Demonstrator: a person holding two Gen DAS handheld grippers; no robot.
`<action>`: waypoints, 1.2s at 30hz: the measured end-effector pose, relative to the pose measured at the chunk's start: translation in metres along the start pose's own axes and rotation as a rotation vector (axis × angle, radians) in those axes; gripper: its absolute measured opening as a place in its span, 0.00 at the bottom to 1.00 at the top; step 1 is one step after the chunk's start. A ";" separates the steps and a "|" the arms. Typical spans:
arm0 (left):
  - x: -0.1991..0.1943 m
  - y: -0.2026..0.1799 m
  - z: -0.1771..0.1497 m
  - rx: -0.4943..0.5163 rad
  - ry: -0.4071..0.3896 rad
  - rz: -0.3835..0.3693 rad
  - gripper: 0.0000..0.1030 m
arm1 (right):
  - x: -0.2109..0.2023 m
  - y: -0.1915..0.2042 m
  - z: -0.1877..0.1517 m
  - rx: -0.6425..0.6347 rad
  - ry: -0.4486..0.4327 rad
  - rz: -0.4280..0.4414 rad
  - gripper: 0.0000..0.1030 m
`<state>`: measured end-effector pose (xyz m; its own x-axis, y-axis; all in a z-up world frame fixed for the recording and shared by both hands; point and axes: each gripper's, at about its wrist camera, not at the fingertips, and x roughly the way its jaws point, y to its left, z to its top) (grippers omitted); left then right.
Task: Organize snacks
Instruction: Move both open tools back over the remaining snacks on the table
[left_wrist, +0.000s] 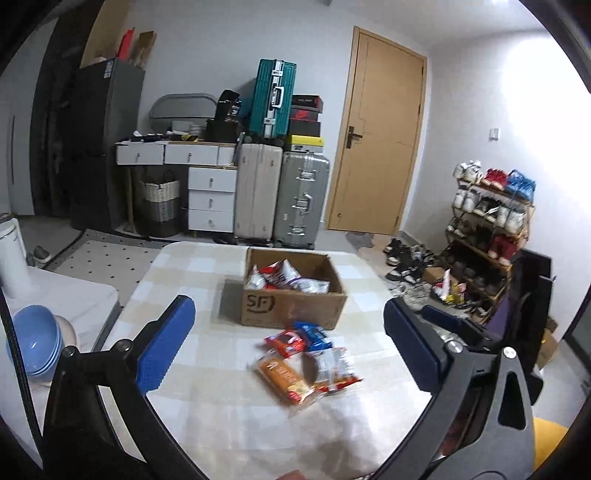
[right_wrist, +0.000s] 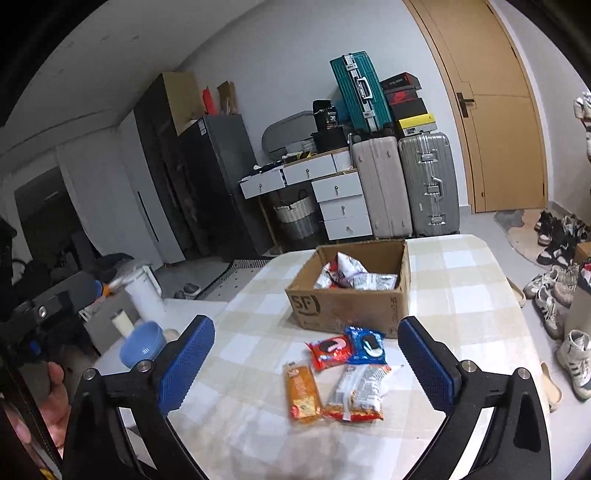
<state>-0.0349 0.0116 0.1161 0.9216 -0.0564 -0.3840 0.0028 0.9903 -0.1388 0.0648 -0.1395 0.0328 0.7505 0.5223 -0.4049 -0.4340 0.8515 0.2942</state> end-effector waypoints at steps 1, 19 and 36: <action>0.007 0.001 -0.007 0.004 0.005 0.013 0.99 | 0.005 -0.001 -0.009 -0.004 0.004 -0.007 0.98; 0.143 0.030 -0.094 -0.016 0.171 0.089 0.99 | 0.063 -0.024 -0.057 0.003 0.177 -0.066 0.98; 0.166 0.033 -0.108 -0.061 0.290 0.116 0.99 | 0.091 -0.039 -0.062 0.034 0.278 -0.134 0.98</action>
<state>0.0764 0.0213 -0.0511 0.7653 0.0144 -0.6435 -0.1278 0.9832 -0.1300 0.1188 -0.1227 -0.0693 0.6328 0.4020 -0.6618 -0.3198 0.9140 0.2494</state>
